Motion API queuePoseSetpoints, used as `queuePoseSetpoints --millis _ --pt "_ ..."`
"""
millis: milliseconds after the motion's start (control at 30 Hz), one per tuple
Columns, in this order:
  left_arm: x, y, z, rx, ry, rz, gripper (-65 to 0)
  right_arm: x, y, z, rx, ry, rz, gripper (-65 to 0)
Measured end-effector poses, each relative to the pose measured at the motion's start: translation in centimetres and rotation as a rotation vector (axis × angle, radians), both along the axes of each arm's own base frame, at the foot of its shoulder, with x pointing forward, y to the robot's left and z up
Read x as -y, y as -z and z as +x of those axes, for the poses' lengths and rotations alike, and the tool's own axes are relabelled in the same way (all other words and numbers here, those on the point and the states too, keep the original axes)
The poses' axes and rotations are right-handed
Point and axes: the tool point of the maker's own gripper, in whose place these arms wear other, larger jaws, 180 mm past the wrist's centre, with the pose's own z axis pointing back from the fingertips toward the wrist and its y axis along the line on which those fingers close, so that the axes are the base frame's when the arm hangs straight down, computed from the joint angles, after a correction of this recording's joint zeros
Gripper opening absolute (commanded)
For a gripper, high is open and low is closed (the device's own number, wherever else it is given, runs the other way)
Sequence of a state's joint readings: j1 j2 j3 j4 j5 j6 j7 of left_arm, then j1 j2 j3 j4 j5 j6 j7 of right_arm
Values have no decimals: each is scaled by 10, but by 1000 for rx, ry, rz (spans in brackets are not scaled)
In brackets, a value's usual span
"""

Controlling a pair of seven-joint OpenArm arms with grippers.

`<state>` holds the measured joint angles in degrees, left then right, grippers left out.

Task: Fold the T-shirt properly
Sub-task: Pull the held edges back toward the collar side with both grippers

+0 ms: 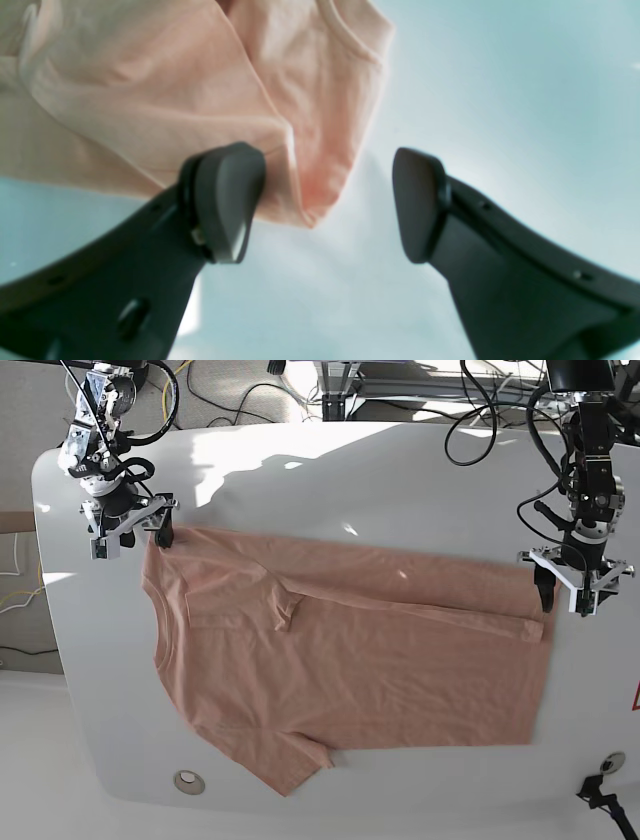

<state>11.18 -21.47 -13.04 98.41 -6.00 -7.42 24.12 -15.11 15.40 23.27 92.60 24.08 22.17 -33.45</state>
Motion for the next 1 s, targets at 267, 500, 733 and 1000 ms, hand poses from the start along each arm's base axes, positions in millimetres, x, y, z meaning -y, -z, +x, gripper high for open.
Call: queuePoseSetpoints --millis 267,500,733,1000 --pt "0 1 -1 -4 1 -1 -298 -3 19 -1 -6 24 41 -243" --pt "0 2 -1 -5 1 -2 -298 -16 22 2 4 -3 56 -264" --pt "-27 11 -6 -25 -80 -5 -294 -24 25 0 -2 -4 77 -650" --pt "-44 29 -5 -63 -130 -36 -292 -25 25 1 -1 -3 81 -650"
